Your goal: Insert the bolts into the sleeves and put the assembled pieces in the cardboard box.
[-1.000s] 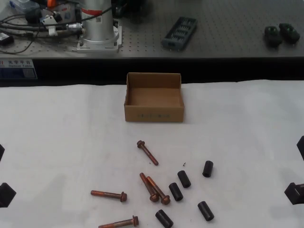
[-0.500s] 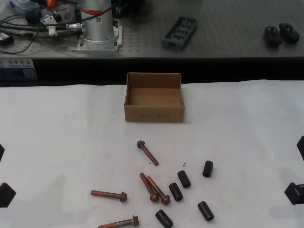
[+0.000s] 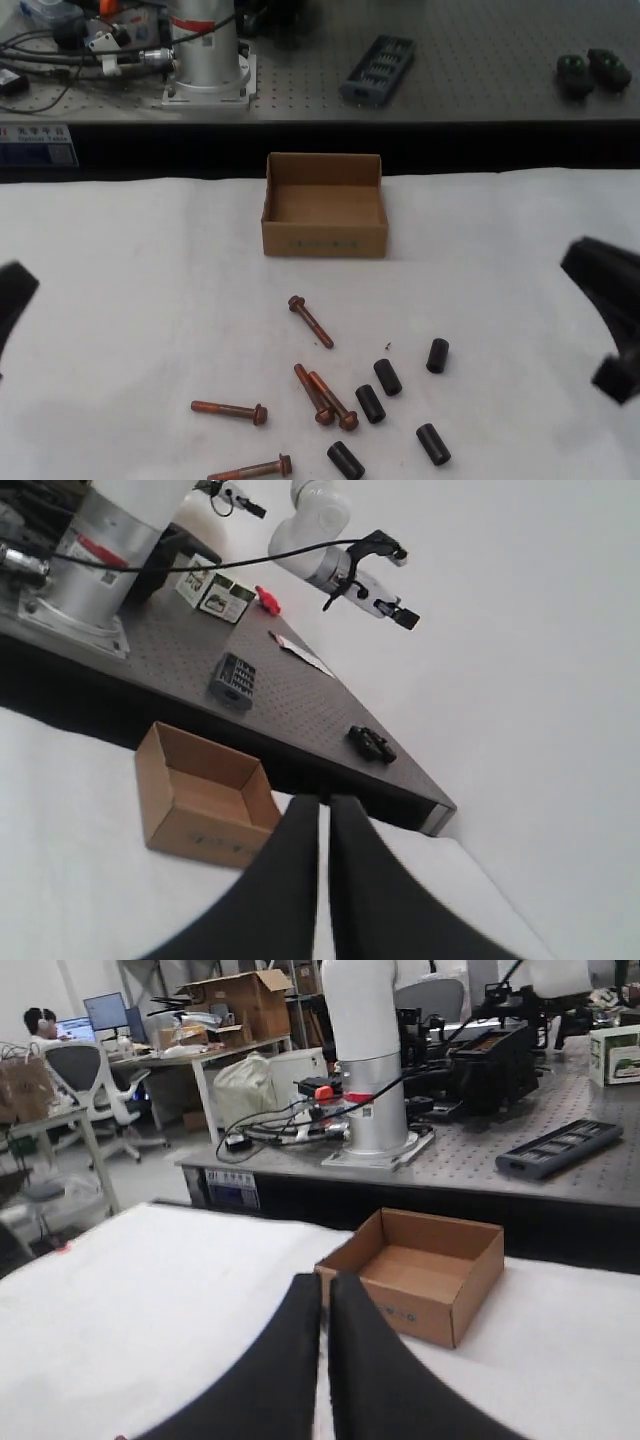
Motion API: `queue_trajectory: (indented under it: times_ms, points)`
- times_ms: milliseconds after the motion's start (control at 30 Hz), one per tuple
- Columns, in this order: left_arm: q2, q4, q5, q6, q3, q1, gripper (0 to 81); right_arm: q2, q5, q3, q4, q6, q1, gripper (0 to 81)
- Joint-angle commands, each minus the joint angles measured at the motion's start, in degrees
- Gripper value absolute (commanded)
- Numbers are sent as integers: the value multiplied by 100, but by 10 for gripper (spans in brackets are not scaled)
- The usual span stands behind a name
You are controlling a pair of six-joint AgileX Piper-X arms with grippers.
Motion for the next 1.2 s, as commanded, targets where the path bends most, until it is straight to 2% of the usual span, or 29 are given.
queue_trajectory:
  times_ms: [0, 200, 400, 567, 933, 1167]
  points:
    - [-6, 583, 125, 257, -628, 4, 32, 129, -297, -579, 902, -176, -9, 43]
    - [-6, 2435, 288, 1544, -1554, 4, 32, 639, -497, -1379, 1825, -174, -9, 43]
    - [-6, 2911, -4, 1949, -2155, 14, 32, 1534, -992, -1933, 2693, -147, -9, 43]
    - [137, 4137, -277, 2799, -2727, 14, 32, 2286, -1496, -2447, 3048, -13, -9, 43]
    - [227, 4418, -420, 2860, -2924, 14, 32, 3781, -1684, -3487, 3590, 31, 665, 43]
    - [227, 4418, -420, 2860, -2924, 14, 32, 4518, -1661, -3834, 3603, 113, 777, 43]
